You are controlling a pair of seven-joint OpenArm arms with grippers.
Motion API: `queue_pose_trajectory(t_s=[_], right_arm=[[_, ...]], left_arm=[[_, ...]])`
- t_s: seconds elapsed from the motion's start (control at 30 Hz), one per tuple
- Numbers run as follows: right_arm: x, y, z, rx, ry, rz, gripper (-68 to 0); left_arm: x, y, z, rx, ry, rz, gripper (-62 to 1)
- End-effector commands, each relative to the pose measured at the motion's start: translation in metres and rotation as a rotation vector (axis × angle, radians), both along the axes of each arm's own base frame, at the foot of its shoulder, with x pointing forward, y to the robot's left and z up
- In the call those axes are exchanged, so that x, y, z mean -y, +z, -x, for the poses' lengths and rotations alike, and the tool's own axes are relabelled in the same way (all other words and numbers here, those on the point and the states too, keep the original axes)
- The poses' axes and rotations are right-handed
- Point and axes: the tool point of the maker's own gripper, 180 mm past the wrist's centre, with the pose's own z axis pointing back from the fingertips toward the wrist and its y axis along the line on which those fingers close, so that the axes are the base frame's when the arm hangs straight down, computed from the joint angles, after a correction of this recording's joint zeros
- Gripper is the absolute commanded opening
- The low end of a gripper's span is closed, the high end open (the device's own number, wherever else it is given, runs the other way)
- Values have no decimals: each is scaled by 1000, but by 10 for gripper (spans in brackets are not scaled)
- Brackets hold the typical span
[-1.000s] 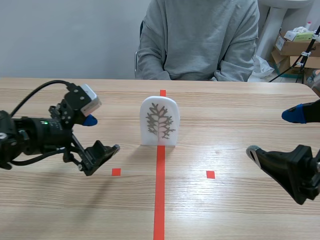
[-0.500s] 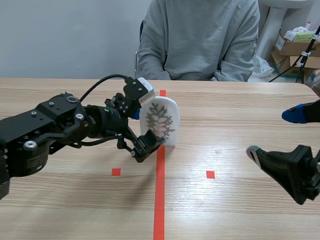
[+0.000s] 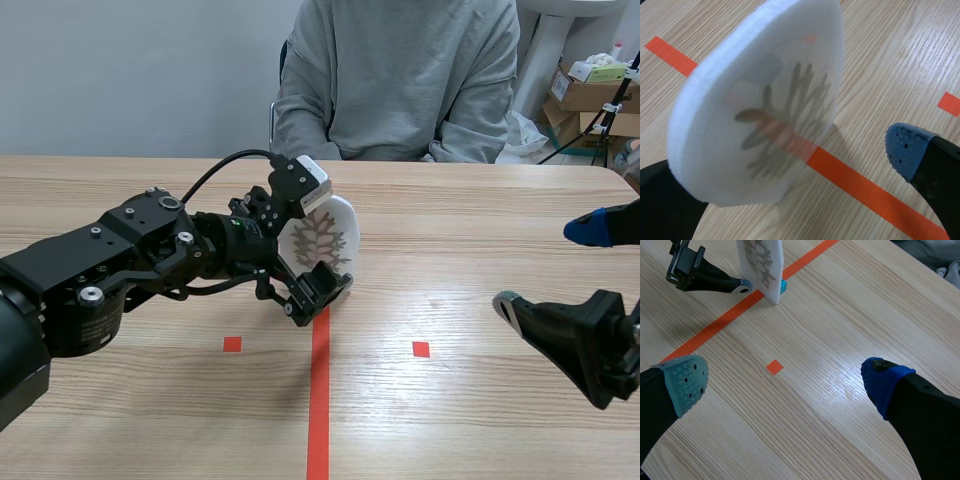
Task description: Do the leaf sorting experiment
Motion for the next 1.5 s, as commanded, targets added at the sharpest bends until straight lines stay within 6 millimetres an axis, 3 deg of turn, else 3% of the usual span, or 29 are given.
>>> queue_pose_trajectory(t_s=[0.0,0.17,0.67,0.9,1.17,1.3,1.47], right_arm=[[0,7,-5,29,1,-8,-41],[0,7,-5,29,1,-8,-41],[0,7,-5,29,1,-8,-41],[0,7,-5,29,1,-8,-41],[0,7,-5,29,1,-8,-41],[0,7,-5,28,1,-7,-41],[0,7,-5,28,1,-8,-41]], left_arm=[[3,10,-4,20,1,36,-49],[4,11,-4,21,1,41,-234],[4,11,-4,21,1,40,-554],[3,12,-5,23,2,43,-554],[-21,27,-4,20,71,89,-554],[-49,42,0,26,171,160,-554],[-112,50,-2,22,394,279,-554]])
